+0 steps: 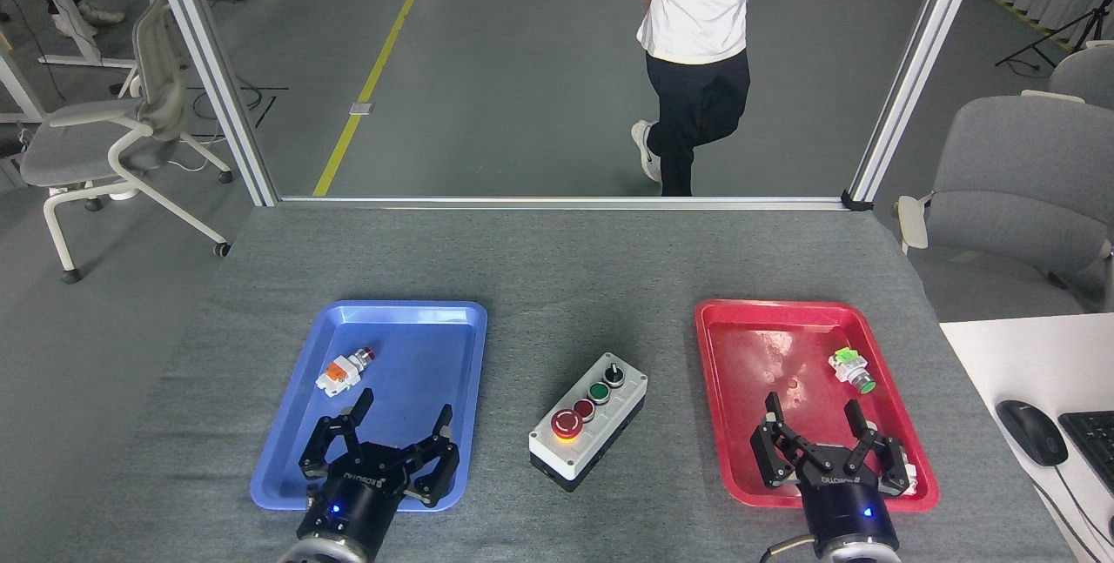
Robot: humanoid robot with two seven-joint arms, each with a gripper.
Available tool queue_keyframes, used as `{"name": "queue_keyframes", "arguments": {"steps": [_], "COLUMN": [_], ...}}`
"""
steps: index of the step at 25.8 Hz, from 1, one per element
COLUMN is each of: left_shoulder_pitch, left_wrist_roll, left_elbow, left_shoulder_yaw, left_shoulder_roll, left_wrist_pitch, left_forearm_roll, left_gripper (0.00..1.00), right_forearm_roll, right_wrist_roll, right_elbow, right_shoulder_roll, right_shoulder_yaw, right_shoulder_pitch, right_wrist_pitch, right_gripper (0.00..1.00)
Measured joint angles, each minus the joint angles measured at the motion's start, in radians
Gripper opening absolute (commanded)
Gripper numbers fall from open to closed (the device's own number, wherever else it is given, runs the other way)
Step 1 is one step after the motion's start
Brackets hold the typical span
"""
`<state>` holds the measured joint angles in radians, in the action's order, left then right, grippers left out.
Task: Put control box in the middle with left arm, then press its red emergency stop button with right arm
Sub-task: 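Open the left gripper and withdraw it toward the blue tray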
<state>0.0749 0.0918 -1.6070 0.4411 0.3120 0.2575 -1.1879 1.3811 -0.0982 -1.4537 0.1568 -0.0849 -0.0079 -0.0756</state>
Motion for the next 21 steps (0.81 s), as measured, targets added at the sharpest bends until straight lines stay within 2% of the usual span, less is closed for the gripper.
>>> {"name": "queue_keyframes", "arguments": {"steps": [4, 9, 16, 21], "left_shoulder_pitch": [0.045, 0.152, 0.231, 0.231], "left_wrist_roll": [0.001, 0.002, 0.0, 0.017], "left_elbow": [0.039, 0.179, 0.362, 0.392], "left_shoulder_yaw": [-0.132, -0.204, -0.357, -0.414], "left_shoulder_roll": [-0.008, -0.009, 0.001, 0.002], "left_wrist_pitch": [-0.021, -0.042, -0.285, -0.343], "left_forearm_roll": [0.008, 0.067, 0.192, 0.207], "left_gripper": [0.99, 0.99, 0.99, 0.99], "right_forearm_roll": [0.0, 0.0, 0.003, 0.014], "right_wrist_roll": [0.0, 0.003, 0.003, -0.002], "right_elbow": [-0.001, 0.0, 0.003, 0.004], "right_shoulder_roll": [-0.001, -0.008, -0.005, -0.002], "right_shoulder_yaw": [0.0, 0.002, 0.004, 0.004], "right_shoulder_pitch": [0.002, 0.001, -0.001, 0.003], "right_wrist_pitch": [-0.002, -0.007, -0.007, -0.006], "right_gripper": [0.99, 0.99, 0.99, 0.99]}}
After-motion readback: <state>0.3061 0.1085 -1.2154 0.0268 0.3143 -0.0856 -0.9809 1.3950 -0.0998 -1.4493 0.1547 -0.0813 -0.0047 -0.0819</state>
